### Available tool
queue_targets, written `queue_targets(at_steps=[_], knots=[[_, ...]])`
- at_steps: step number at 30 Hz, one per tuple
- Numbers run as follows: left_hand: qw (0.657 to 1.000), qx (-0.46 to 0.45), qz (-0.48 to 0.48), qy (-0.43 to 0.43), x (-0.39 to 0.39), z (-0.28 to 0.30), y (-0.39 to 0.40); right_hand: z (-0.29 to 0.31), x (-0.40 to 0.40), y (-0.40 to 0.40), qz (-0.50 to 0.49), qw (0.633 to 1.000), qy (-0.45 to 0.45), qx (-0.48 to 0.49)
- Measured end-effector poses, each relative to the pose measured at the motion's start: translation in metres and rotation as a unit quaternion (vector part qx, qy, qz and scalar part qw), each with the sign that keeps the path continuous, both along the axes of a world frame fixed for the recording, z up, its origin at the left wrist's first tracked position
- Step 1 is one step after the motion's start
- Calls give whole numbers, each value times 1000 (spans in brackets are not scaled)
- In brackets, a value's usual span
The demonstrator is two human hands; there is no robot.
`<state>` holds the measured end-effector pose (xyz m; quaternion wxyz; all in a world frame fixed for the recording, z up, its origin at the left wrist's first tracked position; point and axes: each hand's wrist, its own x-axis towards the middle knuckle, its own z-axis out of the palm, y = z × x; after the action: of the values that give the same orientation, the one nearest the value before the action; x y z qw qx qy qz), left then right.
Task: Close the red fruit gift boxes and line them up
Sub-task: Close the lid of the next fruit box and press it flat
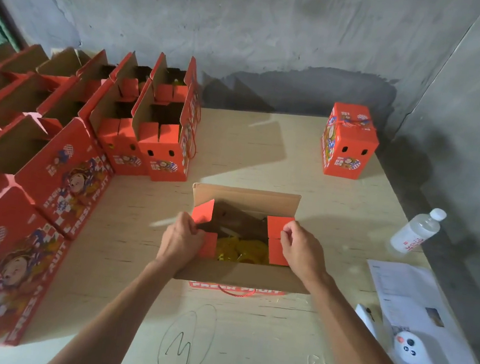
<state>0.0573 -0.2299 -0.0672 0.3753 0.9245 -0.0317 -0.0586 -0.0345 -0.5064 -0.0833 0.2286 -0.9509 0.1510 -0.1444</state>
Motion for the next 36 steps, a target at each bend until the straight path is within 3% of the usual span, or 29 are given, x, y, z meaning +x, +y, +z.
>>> queue_targets(at_steps=[4,7,10,14,17,20,23,31,36], knots=[[995,-6,55,80,19,4,-14,4,9,1,-20,998,51,-40],[990,61,79,104,27,11,-26,11,19,-5,-79,993,88,17],[988,123,85,46,18,9,-34,8,16,-4,-56,997,44,-19],[988,122,18,-93,-5,-11,-33,-7,4,6,-20,992,-59,-112],[981,122,29,-148,-4,-17,-33,-8,9,6,-47,988,-61,-133],[994,2,73,-82,5,-12,-36,-5,21,15,-112,993,-15,-19],[994,-71,53,-62,11,-10,-36,-4,32,27,-134,985,-13,106],[977,-158,66,-127,16,-25,-31,-5,29,25,-147,956,-110,227],[970,-229,43,-64,11,-18,-29,0,20,29,-123,943,-142,276]])
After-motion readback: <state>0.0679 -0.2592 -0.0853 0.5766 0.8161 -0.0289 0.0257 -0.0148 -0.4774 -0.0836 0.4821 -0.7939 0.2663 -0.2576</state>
